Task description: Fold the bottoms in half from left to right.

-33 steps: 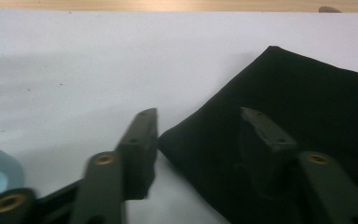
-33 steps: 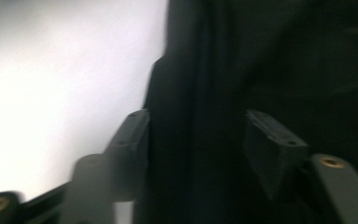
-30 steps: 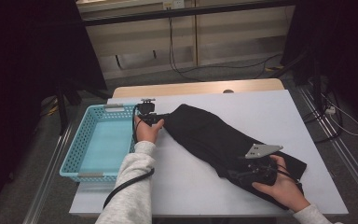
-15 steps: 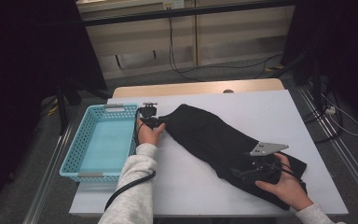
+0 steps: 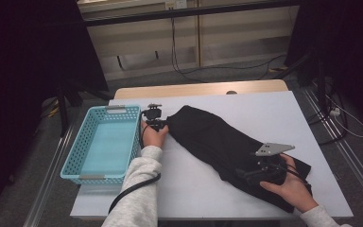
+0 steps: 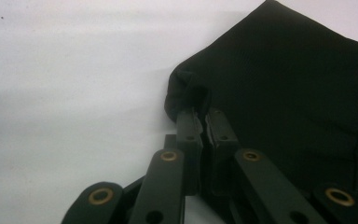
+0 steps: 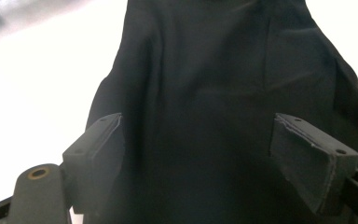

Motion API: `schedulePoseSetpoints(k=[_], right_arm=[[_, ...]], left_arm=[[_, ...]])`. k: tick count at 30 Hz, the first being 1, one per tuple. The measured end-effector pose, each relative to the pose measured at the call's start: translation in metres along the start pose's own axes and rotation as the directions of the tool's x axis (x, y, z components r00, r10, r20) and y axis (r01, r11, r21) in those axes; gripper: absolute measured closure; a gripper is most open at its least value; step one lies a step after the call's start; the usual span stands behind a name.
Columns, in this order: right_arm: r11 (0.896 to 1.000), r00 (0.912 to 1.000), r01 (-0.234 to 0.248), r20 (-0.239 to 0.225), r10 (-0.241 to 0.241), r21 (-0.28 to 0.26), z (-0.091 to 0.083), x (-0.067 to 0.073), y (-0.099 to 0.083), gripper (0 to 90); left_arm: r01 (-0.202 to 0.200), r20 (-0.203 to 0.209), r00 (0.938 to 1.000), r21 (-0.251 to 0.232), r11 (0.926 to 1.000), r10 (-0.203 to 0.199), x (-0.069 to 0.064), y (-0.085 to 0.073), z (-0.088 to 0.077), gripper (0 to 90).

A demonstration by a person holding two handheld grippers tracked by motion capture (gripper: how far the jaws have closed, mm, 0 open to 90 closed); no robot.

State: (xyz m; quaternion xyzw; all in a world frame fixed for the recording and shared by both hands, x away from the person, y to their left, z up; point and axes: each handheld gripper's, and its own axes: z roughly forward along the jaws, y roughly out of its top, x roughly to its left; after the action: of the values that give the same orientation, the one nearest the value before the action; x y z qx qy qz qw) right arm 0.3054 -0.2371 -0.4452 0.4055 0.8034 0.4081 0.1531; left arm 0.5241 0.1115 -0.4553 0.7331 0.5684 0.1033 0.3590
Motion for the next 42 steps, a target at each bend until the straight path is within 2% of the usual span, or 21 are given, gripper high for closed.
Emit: schedulePoseSetpoints(k=[3, 4, 5, 8, 12, 18, 25, 32, 35, 39, 41, 42], right_arm=[[1.0, 1.0, -0.005, 0.0, 0.005, 0.0, 0.0, -0.001, 0.0, 18.1], [1.0, 1.0, -0.005, 0.0, 0.005, -0.001, -0.001, -0.001, 0.0, 18.1], [1.0, 1.0, -0.006, 0.0, 0.006, -0.003, -0.001, -0.001, 0.0, 18.0], [1.0, 1.0, -0.008, 0.001, 0.008, -0.002, -0.001, -0.002, -0.001, 17.8], [1.0, 0.9996, -0.023, 0.016, 0.023, 0.0, -0.002, -0.005, -0.001, 17.6], [0.999, 0.9994, -0.032, 0.016, 0.032, -0.002, -0.003, -0.007, -0.002, 16.7], [0.999, 0.9986, -0.048, 0.022, 0.048, 0.0, -0.003, -0.01, -0.003, 16.1], [0.999, 0.9987, -0.045, 0.023, 0.045, 0.001, -0.003, -0.01, -0.003, 15.9], [0.999, 0.9989, -0.043, 0.018, 0.042, 0.0, -0.003, -0.009, -0.002, 15.9], [0.999, 0.9991, -0.041, 0.014, 0.041, 0.006, -0.002, -0.009, -0.003, 15.8], [0.999, 0.9991, -0.041, 0.013, 0.041, 0.007, -0.002, -0.009, -0.003, 15.8], [0.999, 0.999, -0.041, 0.014, 0.041, 0.006, -0.002, -0.009, -0.003, 15.6]], left_arm=[[0.022, 0.004, 0.9997, 0.003, 0.9997, -0.022, 0.002, 0.002, -0.002, 86.9], [0.017, 0.0, 0.9999, 0.005, 0.9998, -0.017, 0.004, 0.002, -0.003, 87.0], [0.038, 0.007, 0.9993, -0.001, 0.9993, -0.038, 0.006, 0.003, -0.004, 87.1], [0.057, 0.019, 0.9982, -0.016, 0.9982, -0.057, 0.01, 0.007, -0.01, 87.3], [0.058, 0.019, 0.9982, -0.033, 0.9978, -0.057, 0.013, 0.012, -0.018, 87.5], [0.077, 0.011, 0.997, -0.073, 0.9944, -0.076, 0.019, 0.02, -0.029, 87.6], [0.067, -0.013, 0.9976, -0.104, 0.9924, -0.068, 0.025, 0.029, -0.042, 87.6], [0.049, 0.024, 0.9986, -0.106, 0.9932, -0.046, 0.017, 0.028, -0.042, 87.5], [0.04, 0.063, 0.9975, -0.115, 0.9925, -0.033, 0.01, 0.028, -0.044, 87.5], [0.013, 0.106, 0.9944, -0.119, 0.9928, -0.001, 0.0, 0.027, -0.046, 87.5], [0.017, 0.135, 0.9908, -0.126, 0.9918, 0.0, -0.005, 0.025, -0.046, 87.5], [0.0, 0.138, 0.9903, -0.123, 0.9924, 0.017, -0.007, 0.024, -0.047, 87.4]])
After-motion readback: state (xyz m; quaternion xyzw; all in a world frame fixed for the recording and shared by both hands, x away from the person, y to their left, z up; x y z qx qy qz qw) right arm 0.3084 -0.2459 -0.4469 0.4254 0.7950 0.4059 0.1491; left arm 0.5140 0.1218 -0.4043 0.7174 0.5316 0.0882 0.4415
